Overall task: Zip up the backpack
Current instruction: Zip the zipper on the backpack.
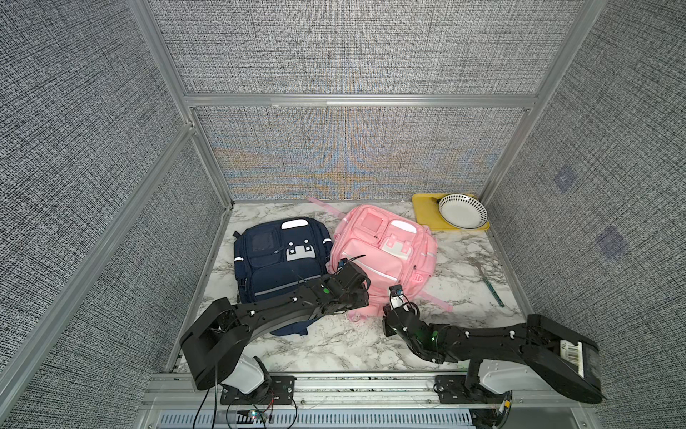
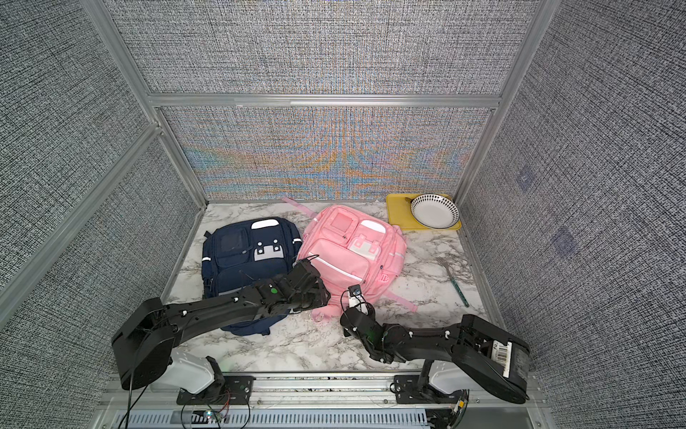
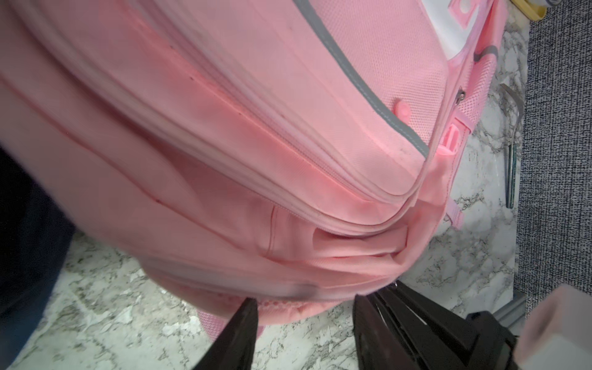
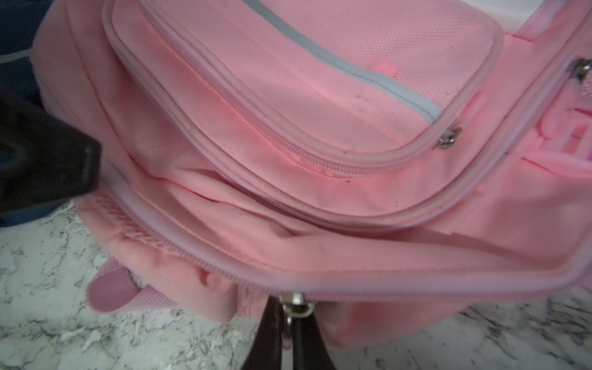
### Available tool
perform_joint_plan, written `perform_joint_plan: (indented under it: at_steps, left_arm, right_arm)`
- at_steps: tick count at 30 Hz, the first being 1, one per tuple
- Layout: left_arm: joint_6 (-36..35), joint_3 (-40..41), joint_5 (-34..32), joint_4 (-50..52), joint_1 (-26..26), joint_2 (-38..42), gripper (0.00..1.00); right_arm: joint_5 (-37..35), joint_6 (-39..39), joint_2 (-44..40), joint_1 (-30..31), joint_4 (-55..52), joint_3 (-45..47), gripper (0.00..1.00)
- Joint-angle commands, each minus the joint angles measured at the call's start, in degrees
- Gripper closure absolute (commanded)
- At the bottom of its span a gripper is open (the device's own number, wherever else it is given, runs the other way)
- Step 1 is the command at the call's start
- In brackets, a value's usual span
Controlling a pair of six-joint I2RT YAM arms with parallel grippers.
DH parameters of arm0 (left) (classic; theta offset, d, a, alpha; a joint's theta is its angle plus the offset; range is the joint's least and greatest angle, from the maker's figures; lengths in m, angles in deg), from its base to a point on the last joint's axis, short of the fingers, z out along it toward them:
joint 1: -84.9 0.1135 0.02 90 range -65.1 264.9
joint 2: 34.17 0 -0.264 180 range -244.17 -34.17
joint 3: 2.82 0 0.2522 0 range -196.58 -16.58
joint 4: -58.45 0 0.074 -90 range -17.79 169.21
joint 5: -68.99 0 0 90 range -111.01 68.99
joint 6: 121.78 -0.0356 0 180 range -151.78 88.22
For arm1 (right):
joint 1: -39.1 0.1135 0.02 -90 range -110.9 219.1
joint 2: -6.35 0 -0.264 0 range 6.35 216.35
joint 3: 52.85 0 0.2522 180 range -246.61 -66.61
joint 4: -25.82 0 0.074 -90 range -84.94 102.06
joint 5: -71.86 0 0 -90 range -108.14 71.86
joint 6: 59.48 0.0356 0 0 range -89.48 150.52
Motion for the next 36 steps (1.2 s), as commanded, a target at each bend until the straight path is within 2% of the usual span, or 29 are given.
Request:
perform_joint_plan:
  at_steps: [1, 17, 20, 22, 27, 31, 36]
  left_arm:
    - [0.68, -0.37, -0.13, -1.30, -0.13, -0.24, 0.49]
    - [1.12, -1.61, -0.70, -3.11, -0.13, -4.26, 0.55]
    - [0.92, -2.08, -0.71, -3.11, -0.13, -5.24, 0.64]
    - [0.84, -2.09, -1.05, -3.03, 0.00, -5.79, 0.73]
    - [0.46, -1.97, -4.10, -1.00, 0.66, -4.75, 0.88]
    - [-0.31, -1.49, -5.65, -0.21, 1.69, -3.39, 0.96]
    - [-1.10, -0.75, -5.04, -0.72, 3.33, -2.22, 1.00]
  right_arm:
    - [-1.20, -0.64, -0.74, 0.35, 0.56, -0.84, 1.00]
    - [-2.08, -0.18, -1.67, 2.09, -1.00, -1.72, 1.00]
    - [-2.16, 0.09, -1.15, 2.49, -1.20, -1.92, 1.00]
    - [-2.30, 0.19, -0.95, 2.71, -1.35, -2.07, 1.00]
    - [-2.79, 1.03, -1.13, 2.80, -2.14, -1.53, 1.00]
    - [-2.99, 1.93, -1.81, 2.86, -2.39, -0.40, 1.00]
    - [-3.69, 1.58, -2.27, 2.76, -2.78, 0.71, 1.00]
